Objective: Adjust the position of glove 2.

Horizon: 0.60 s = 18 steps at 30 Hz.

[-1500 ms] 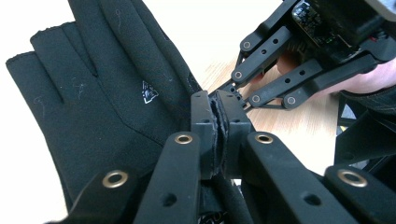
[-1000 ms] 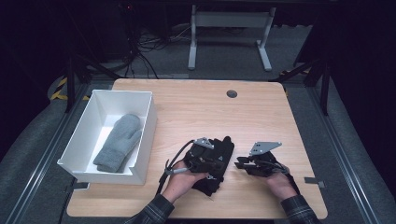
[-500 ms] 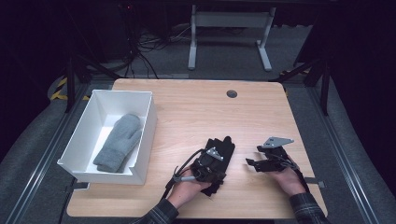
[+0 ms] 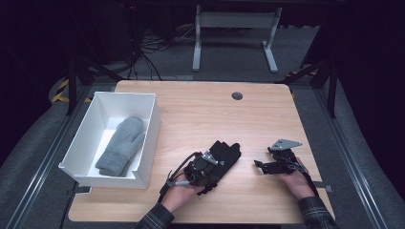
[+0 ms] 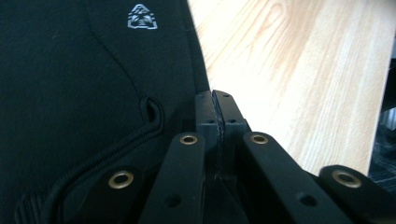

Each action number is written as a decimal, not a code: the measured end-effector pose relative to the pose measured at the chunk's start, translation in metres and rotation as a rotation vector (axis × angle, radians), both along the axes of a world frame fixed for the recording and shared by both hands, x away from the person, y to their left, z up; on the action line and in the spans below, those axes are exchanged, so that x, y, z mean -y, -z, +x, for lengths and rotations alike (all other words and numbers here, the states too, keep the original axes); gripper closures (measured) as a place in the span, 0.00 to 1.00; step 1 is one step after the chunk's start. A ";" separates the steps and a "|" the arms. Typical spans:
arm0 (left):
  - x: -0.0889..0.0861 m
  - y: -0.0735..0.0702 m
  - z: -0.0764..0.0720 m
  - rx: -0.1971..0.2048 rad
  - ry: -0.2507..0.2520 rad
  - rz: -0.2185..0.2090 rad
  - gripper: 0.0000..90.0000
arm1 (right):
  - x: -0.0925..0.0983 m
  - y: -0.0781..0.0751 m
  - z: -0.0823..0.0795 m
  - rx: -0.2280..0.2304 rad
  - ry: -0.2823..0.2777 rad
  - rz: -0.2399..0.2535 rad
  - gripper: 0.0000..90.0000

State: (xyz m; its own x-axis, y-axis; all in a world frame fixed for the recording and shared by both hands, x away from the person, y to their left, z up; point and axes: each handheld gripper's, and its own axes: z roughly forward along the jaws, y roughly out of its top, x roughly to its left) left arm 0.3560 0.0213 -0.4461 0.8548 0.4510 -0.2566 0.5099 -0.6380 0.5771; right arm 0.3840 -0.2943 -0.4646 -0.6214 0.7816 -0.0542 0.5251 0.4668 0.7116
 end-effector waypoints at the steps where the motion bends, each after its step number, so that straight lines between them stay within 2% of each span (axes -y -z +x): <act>1: -0.002 -0.001 0.001 0.005 -0.003 0.004 1.00 | 0.001 0.000 0.000 -0.003 0.003 0.003 0.21; 11: -0.021 -0.005 0.006 0.056 -0.042 0.060 1.00 | 0.005 0.005 0.003 0.007 0.008 0.028 0.12; 14: -0.023 -0.006 0.007 0.055 -0.043 0.058 1.00 | 0.005 0.005 0.003 0.007 0.007 0.028 0.12; 16: -0.025 -0.007 0.008 0.054 -0.038 0.036 1.00 | 0.005 0.005 0.003 0.007 0.007 0.028 0.12; 18: -0.026 -0.011 0.008 0.059 -0.023 0.027 0.94 | 0.005 0.005 0.003 0.007 0.007 0.030 0.12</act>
State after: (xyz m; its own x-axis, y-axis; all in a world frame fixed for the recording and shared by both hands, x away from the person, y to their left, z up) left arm 0.3638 0.0468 -0.4347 0.8573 0.4772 -0.1932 0.4903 -0.6422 0.5892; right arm 0.3869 -0.2998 -0.4696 -0.6160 0.7870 -0.0351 0.5232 0.4421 0.7286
